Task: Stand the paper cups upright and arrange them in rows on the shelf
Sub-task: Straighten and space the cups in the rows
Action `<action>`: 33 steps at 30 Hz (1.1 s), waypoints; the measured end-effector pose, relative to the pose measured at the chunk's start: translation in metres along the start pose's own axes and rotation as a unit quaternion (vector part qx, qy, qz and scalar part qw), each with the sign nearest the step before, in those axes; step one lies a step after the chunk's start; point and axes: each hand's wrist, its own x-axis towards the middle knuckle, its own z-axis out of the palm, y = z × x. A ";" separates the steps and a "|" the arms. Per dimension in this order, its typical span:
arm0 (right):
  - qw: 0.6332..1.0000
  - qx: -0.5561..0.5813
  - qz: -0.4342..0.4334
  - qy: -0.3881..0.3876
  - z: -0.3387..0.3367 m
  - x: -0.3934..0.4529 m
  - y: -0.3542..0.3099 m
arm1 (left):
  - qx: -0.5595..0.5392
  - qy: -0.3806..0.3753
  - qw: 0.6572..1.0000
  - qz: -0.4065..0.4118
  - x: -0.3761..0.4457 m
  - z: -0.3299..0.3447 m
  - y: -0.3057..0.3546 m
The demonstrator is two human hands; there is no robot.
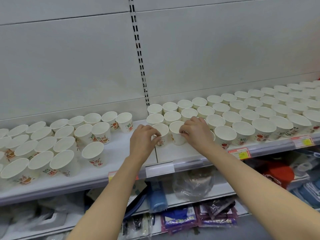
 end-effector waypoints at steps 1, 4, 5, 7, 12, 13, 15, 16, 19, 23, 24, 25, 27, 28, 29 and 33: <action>1.000 -0.001 -0.004 -0.001 0.000 0.000 0.001 | 0.002 -0.002 1.000 -0.005 0.001 0.000 0.002; 1.000 0.015 -0.006 0.000 -0.001 0.000 0.003 | 0.007 0.000 1.000 -0.015 0.000 0.000 0.007; 1.000 0.026 0.000 -0.001 -0.002 0.001 0.001 | 0.008 0.004 1.000 -0.017 0.000 0.000 0.008; 0.999 0.044 0.012 -0.010 -0.003 0.004 -0.006 | 0.009 0.007 1.000 -0.020 -0.001 -0.002 0.009; 0.996 0.027 0.035 -0.076 -0.004 0.018 -0.011 | 0.022 -0.007 0.999 -0.025 0.001 -0.004 0.012; 0.995 0.037 0.038 -0.083 -0.006 0.018 -0.008 | 0.024 -0.010 0.999 -0.024 0.001 -0.004 0.013; 0.995 0.034 0.020 -0.097 -0.012 0.016 -0.002 | 0.024 -0.011 0.999 -0.023 0.001 -0.004 0.014; 0.994 0.027 0.007 -0.104 -0.015 0.016 0.002 | 0.022 -0.011 0.999 -0.024 0.001 -0.004 0.014; 0.994 0.040 0.002 -0.104 -0.023 0.016 0.007 | 0.021 -0.012 0.999 -0.029 0.002 -0.005 0.014; 0.994 0.041 -0.006 -0.102 -0.023 0.021 0.000 | 0.029 -0.019 0.999 -0.031 0.004 -0.006 0.019; 0.994 0.034 -0.012 -0.103 -0.021 0.022 -0.002 | 0.028 -0.021 0.999 -0.033 0.004 -0.006 0.019; 0.994 0.029 -0.014 -0.102 -0.021 0.023 -0.002 | 0.027 -0.021 0.999 -0.036 0.004 -0.006 0.019; 0.995 0.030 -0.001 -0.099 -0.019 0.023 0.001 | 0.025 -0.019 0.999 -0.040 0.003 -0.008 0.017; 0.995 0.034 0.005 -0.097 -0.019 0.023 0.002 | 0.025 -0.018 0.999 -0.043 0.003 -0.008 0.015; 0.995 0.039 0.008 -0.095 -0.019 0.023 0.004 | 0.024 -0.017 0.999 -0.046 0.004 -0.009 0.014; 0.994 0.019 -0.004 -0.106 -0.019 0.022 0.001 | 0.033 -0.017 0.999 -0.039 0.006 -0.007 0.017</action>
